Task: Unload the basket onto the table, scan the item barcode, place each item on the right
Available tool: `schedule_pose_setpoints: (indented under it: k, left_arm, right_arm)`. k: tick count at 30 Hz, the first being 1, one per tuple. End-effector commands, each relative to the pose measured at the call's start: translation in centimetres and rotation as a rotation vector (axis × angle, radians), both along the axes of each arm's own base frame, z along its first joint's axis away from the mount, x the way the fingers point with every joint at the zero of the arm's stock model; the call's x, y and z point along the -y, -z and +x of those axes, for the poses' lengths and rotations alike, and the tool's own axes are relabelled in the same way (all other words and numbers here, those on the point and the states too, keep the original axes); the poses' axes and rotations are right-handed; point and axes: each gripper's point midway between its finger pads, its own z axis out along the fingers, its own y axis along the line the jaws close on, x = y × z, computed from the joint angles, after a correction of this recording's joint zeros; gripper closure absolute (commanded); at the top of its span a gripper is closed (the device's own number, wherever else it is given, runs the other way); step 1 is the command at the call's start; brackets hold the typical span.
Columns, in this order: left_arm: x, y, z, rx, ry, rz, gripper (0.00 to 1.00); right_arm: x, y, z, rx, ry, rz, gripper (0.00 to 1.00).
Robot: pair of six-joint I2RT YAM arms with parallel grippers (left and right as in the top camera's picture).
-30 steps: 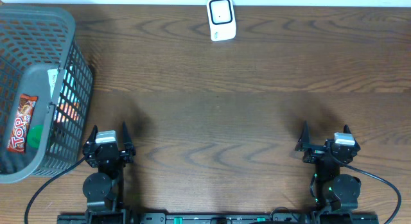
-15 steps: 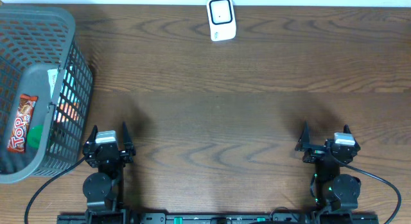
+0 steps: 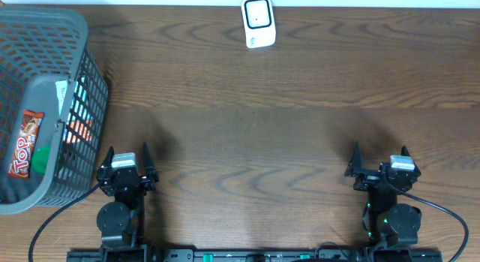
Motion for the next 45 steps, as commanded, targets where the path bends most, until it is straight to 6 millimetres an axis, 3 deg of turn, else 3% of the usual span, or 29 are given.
schedule_pose_setpoints:
  k: [1,39,42,45]
  left_arm:
    - [-0.2,1.7,-0.1,-0.054,-0.011,0.011,0.29]
    - [-0.2,1.7,-0.1,-0.054,-0.011,0.010,0.29]
    - [0.4,1.7,0.0,-0.048,0.026,-0.012,0.29]
    - [2.5,1.3,0.1,-0.042,0.145,-0.027,0.29]
  right_arm:
    - [-0.2,0.1,0.0,-0.003,-0.009,-0.011,0.01]
    - [-0.2,0.1,0.0,-0.003,-0.009,-0.011,0.01]
    - [-0.2,0.1,0.0,-0.003,-0.009,-0.011,0.01]
    - [-0.2,0.1,0.0,-0.003,-0.009,-0.011,0.01]
